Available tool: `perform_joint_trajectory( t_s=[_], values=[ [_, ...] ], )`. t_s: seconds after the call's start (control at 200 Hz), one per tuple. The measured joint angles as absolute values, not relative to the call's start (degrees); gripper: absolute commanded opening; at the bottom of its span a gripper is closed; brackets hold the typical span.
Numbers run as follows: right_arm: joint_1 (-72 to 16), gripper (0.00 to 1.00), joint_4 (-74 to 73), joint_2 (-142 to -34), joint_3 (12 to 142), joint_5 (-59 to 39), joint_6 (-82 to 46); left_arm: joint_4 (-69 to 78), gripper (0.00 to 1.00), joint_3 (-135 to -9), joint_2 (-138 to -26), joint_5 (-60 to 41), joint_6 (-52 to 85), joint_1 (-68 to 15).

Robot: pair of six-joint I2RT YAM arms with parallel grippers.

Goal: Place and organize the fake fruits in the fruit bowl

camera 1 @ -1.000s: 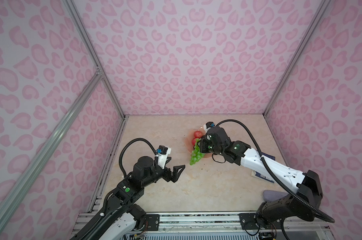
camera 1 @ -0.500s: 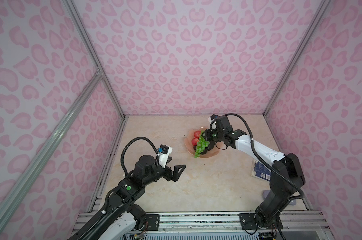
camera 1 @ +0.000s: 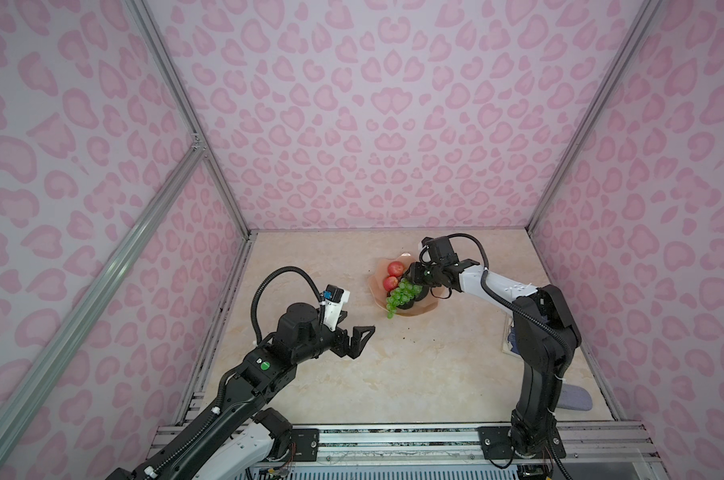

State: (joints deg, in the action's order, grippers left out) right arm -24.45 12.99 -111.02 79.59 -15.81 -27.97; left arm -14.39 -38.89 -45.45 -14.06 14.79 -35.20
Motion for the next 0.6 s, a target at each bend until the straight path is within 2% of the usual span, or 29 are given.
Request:
perform_joint_trajectory(
  t_s=[0.27,0.39,0.525,0.6],
  values=[
    [-22.72,0.81,11.86,-109.97,79.72,-12.05,-26.30,-13.32,1.00,-39.29,-47.18,-13.47,14.50,-35.20],
    [-22.63,0.97,11.05,-107.46,78.65,-10.15,-25.43,-12.80,1.00,-39.40,-47.40,-13.08,14.33,-35.20],
    [-22.35,0.97,10.37,-104.88,77.67,-8.60,-24.62,-12.27,1.00,-39.42,-47.40,-12.47,13.87,-35.20],
    [-22.41,0.97,9.93,-100.22,72.77,-8.10,-23.77,-12.23,1.00,-39.42,-47.40,-11.92,13.87,-35.20]
  ],
)
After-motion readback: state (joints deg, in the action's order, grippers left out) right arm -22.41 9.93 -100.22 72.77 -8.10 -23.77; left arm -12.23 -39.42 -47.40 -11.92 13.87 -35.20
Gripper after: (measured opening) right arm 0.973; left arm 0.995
